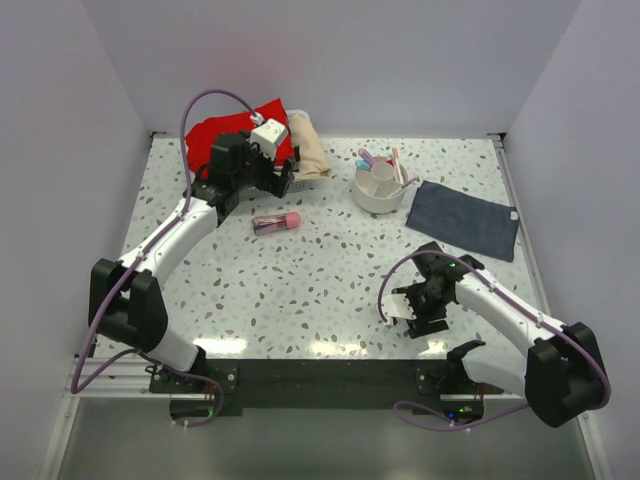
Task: Sort the stationery into containers
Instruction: Pick up the stationery from the corner of the board.
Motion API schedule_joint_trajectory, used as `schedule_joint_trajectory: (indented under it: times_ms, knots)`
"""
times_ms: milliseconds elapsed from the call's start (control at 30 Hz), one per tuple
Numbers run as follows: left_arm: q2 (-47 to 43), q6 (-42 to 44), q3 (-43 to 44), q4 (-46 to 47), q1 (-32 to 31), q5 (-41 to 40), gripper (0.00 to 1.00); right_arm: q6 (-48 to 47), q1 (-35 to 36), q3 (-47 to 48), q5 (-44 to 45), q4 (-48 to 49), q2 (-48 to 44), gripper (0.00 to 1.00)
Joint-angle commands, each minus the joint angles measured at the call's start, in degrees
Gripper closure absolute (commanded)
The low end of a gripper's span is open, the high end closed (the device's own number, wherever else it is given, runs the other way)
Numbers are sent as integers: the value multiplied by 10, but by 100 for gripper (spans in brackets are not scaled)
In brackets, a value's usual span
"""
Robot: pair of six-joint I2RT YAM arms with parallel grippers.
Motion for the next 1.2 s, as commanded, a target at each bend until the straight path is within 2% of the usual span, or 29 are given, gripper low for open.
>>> schedule_joint_trajectory:
  times_ms: [0, 700, 833, 867, 1000, 1033, 1167]
  knots:
    - [-2, -6, 1, 27, -4, 7, 0, 8, 9, -7, 12, 14, 15, 30]
    - [3, -9, 1, 27, -4, 7, 0, 85, 53, -33, 25, 45, 19, 39]
    - [3, -10, -2, 27, -4, 8, 0, 94, 54, -28, 18, 37, 39, 55]
    - [3, -10, -3, 27, -4, 8, 0, 98, 54, -25, 18, 33, 47, 67]
    - [1, -13, -6, 28, -4, 9, 0, 115, 54, -7, 28, 31, 86, 96]
    - [1, -14, -6, 28, -4, 10, 0, 116, 54, -2, 31, 30, 84, 100]
    - [-3, -8, -4, 28, -4, 7, 0, 133, 43, 70, 18, 21, 52, 100]
